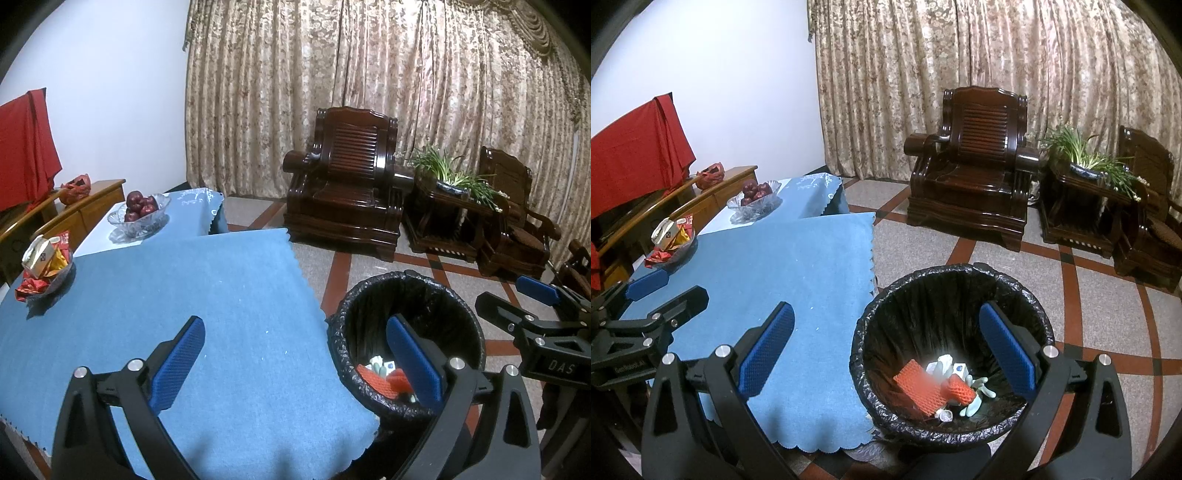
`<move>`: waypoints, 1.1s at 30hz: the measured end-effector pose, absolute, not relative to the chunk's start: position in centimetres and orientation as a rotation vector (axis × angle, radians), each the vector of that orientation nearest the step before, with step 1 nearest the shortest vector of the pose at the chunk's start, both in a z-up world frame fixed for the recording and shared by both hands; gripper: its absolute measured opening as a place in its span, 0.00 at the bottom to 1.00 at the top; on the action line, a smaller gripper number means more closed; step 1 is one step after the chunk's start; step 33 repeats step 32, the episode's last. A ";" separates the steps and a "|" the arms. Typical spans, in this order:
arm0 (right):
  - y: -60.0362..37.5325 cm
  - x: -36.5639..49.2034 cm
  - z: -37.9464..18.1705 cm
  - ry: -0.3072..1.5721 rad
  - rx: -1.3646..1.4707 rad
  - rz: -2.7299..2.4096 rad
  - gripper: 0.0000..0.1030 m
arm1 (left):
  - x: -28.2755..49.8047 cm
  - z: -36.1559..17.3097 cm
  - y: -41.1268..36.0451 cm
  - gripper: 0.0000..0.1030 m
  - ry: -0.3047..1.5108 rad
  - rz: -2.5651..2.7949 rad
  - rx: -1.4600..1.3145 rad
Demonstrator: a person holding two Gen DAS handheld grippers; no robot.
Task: Collect trash
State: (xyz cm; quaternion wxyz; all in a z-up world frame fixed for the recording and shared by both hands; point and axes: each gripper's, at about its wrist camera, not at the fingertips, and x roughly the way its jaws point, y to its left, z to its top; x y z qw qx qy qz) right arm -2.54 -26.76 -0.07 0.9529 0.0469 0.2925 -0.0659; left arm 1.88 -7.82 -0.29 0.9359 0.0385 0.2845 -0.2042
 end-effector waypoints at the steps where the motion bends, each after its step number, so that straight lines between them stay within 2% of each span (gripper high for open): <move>1: -26.8 -2.5 -0.1 0.594 0.095 -0.134 0.95 | 1.9 -0.3 -7.8 0.94 0.582 -0.417 0.079; 33: -26.5 -3.1 -0.6 0.605 0.099 -0.134 0.95 | 1.1 -0.3 -7.1 0.94 0.592 -0.411 0.081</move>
